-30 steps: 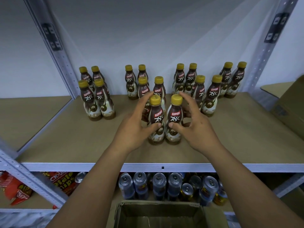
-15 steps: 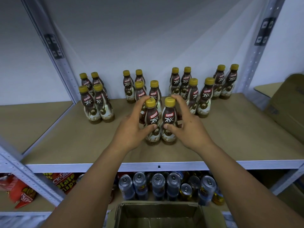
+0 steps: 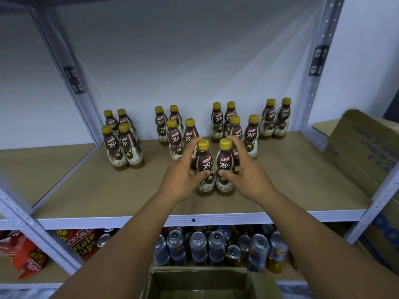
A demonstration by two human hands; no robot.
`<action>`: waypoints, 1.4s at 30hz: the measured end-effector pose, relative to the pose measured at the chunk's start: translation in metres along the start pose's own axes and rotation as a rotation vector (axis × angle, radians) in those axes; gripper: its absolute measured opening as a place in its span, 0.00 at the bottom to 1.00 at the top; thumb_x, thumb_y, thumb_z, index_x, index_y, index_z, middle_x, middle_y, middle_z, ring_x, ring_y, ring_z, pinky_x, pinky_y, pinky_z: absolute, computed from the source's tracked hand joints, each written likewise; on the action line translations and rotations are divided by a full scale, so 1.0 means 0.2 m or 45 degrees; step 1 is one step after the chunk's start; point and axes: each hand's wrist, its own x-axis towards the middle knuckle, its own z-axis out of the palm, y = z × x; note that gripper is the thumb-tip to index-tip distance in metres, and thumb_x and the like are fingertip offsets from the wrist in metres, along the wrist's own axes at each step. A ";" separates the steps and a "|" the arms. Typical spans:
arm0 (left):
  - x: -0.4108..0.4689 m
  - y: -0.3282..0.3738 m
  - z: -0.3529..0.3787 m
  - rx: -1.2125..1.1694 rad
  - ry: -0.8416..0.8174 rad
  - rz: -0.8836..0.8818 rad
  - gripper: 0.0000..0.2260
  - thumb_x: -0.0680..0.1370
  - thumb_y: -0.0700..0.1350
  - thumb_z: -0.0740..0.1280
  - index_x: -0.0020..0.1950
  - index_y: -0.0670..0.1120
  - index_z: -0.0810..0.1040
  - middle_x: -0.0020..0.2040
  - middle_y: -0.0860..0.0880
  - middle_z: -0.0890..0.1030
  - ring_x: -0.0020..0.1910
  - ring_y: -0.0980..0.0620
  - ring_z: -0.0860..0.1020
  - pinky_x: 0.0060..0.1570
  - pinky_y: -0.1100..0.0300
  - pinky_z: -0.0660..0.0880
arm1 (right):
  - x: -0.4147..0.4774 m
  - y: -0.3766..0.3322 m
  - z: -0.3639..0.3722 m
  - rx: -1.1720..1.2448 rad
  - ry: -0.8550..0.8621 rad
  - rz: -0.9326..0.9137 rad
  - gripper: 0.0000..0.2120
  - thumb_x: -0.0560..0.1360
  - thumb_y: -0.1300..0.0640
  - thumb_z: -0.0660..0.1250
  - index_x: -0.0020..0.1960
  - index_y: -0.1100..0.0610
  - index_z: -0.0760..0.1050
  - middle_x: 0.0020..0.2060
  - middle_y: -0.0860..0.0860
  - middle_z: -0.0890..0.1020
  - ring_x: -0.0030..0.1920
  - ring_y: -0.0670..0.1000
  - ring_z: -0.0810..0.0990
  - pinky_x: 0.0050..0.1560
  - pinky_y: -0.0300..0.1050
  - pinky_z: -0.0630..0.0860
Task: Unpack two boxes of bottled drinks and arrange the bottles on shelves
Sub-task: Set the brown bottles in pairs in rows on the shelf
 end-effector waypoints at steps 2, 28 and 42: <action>0.01 0.04 0.04 -0.013 -0.022 0.021 0.39 0.76 0.49 0.76 0.78 0.66 0.55 0.56 0.58 0.83 0.41 0.62 0.81 0.39 0.64 0.74 | -0.02 0.02 -0.05 0.002 0.005 0.028 0.45 0.76 0.53 0.76 0.79 0.35 0.50 0.62 0.45 0.82 0.53 0.43 0.83 0.49 0.32 0.75; 0.37 0.50 0.69 0.047 -0.109 0.115 0.39 0.78 0.50 0.73 0.77 0.65 0.49 0.59 0.49 0.83 0.47 0.47 0.82 0.44 0.55 0.77 | -0.05 0.49 -0.70 -0.060 0.191 0.072 0.40 0.70 0.62 0.79 0.73 0.42 0.63 0.58 0.35 0.76 0.56 0.40 0.80 0.56 0.52 0.82; 0.59 0.55 0.93 -0.110 -0.106 0.180 0.42 0.78 0.47 0.74 0.81 0.63 0.50 0.71 0.53 0.77 0.62 0.51 0.80 0.58 0.53 0.78 | 0.09 0.67 -0.86 -0.152 0.243 0.208 0.39 0.72 0.62 0.77 0.73 0.42 0.60 0.50 0.44 0.78 0.50 0.48 0.80 0.43 0.38 0.75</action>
